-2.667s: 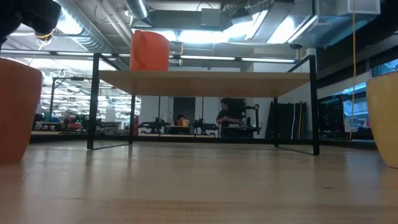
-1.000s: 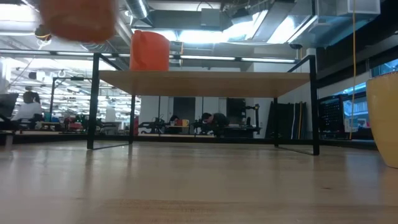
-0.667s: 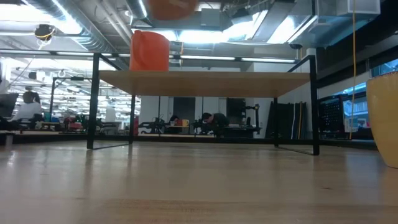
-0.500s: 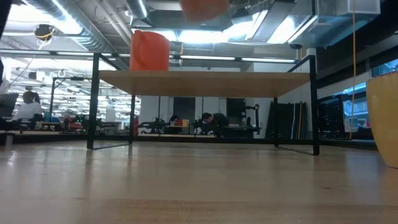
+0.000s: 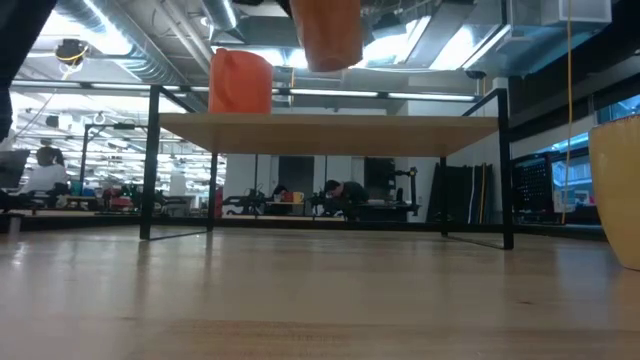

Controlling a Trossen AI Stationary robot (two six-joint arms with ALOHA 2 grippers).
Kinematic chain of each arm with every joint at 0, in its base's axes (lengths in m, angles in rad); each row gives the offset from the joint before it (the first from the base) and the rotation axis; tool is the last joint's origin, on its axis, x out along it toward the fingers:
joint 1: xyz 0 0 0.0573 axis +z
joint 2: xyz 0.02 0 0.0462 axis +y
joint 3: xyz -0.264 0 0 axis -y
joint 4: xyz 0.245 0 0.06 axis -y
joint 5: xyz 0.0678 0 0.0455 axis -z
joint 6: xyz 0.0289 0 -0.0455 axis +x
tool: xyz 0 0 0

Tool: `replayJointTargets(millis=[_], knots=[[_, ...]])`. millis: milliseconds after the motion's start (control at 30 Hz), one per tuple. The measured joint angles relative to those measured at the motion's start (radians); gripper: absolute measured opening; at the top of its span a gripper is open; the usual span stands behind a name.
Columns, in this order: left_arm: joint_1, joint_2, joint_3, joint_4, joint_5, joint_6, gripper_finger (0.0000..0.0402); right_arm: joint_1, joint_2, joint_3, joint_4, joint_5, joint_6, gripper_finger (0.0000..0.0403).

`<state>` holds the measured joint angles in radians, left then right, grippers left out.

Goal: Stack small to large cups/mugs on shelf
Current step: Put the brown cup on the shelf

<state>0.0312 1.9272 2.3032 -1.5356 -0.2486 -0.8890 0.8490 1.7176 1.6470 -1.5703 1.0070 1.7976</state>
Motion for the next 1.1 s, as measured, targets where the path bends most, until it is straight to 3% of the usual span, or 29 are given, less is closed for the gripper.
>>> replayJointTargets(millis=[333,1100], knots=[[0.105,0.076,0.0,0.002,0.043,0.088,0.0017,0.0,0.0,0.0,-0.001,0.006,-0.021,0.0033],[0.166,0.116,-0.002,-0.036,0.12,0.142,0.0017,0.0,0.001,0.0,-0.001,0.002,-0.021,0.0033]])
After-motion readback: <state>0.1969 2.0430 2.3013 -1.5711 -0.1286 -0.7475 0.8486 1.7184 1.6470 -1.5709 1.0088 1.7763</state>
